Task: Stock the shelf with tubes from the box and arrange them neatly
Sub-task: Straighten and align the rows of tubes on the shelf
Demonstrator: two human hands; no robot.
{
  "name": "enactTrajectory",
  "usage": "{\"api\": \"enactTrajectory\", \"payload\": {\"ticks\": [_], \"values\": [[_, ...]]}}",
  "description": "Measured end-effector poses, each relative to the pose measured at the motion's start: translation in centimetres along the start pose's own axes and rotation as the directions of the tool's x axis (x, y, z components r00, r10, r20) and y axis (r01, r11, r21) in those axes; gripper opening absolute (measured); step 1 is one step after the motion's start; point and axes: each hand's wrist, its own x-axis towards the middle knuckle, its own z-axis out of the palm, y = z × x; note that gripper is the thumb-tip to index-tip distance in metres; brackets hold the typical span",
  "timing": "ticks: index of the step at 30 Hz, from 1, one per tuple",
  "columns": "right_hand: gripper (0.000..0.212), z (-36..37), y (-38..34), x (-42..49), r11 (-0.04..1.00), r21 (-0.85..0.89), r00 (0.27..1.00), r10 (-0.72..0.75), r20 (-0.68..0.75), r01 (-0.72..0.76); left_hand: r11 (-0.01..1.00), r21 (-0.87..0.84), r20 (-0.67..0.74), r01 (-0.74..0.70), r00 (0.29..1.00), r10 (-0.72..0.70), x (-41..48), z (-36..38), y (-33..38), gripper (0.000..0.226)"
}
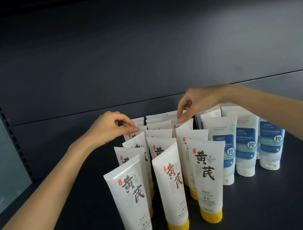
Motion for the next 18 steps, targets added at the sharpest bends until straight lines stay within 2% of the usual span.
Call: {"api": "enactTrajectory", "payload": {"ticks": [4, 9, 15, 18], "values": [[0.009, -0.3, 0.2, -0.5, 0.999, -0.049, 0.999, 0.007, 0.033, -0.005, 1.000, 0.008, 0.040, -0.028, 0.999, 0.028, 0.9, 0.5, 1.8, 0.041], [0.010, -0.1, 0.1, -0.7, 0.995, -0.099, 1.000, -0.007, -0.019, 0.005, 0.997, 0.045, 0.047, -0.061, 0.997, 0.059, 1.9, 1.5, 2.4, 0.011], [0.009, 0.4, 0.5, -0.8, 0.997, -0.074, 0.995, -0.037, -0.096, 0.030, 0.997, -0.002, -0.001, -0.078, 0.997, 0.078, 1.8, 2.1, 2.4, 0.003], [0.011, 0.5, 0.7, -0.8, 0.998, -0.051, 0.994, -0.039, -0.101, 0.034, 0.996, -0.024, -0.010, -0.087, 0.996, 0.087, 1.6, 2.2, 2.3, 0.007]]}}
